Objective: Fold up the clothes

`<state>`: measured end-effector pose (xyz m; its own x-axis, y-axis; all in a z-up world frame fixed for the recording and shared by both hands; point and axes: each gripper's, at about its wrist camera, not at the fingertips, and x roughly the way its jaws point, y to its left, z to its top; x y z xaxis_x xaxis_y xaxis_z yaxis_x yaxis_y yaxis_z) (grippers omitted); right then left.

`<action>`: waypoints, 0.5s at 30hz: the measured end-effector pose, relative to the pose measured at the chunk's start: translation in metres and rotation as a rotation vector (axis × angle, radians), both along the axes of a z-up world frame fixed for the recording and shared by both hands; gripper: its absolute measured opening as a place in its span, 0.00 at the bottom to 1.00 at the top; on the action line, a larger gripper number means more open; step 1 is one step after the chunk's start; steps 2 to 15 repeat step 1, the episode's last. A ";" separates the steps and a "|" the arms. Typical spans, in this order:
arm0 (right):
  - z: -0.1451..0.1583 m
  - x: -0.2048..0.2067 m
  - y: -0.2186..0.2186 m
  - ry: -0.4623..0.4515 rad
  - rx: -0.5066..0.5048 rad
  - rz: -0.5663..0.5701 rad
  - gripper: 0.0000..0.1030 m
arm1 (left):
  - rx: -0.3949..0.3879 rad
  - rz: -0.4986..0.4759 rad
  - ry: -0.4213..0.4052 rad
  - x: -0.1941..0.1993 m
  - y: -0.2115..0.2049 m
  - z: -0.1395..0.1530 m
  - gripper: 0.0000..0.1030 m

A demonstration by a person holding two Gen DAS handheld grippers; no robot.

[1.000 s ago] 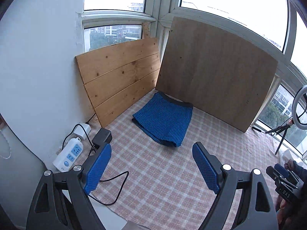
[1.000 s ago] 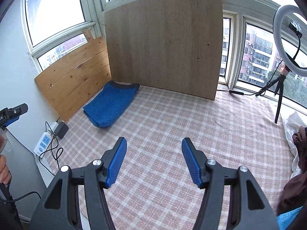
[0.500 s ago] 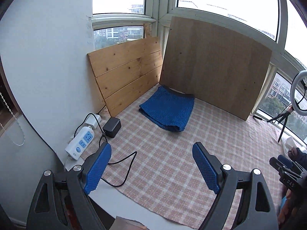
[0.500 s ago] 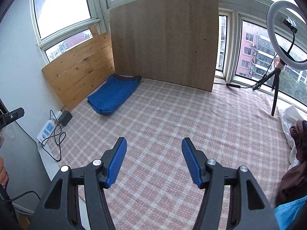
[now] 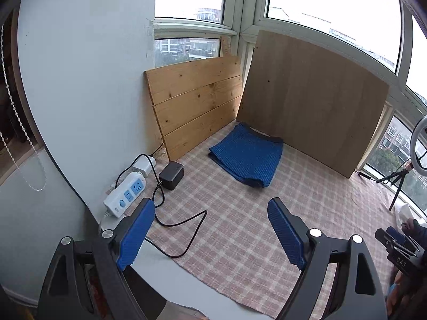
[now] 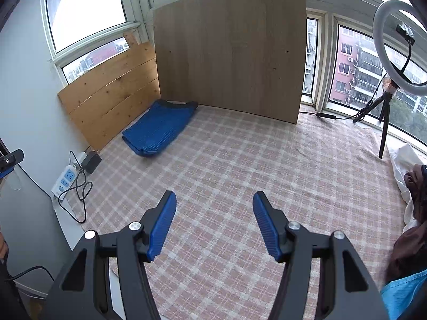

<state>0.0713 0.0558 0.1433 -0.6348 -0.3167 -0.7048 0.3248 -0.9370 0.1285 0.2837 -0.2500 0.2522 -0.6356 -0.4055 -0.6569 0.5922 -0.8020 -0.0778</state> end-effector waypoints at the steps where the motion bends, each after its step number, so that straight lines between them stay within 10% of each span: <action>1: 0.000 0.001 -0.002 0.003 0.001 0.004 0.57 | 0.001 0.007 -0.001 0.001 -0.002 -0.001 0.83; 15: 0.000 0.001 -0.002 0.003 0.001 0.004 0.57 | 0.001 0.007 -0.001 0.001 -0.002 -0.001 0.83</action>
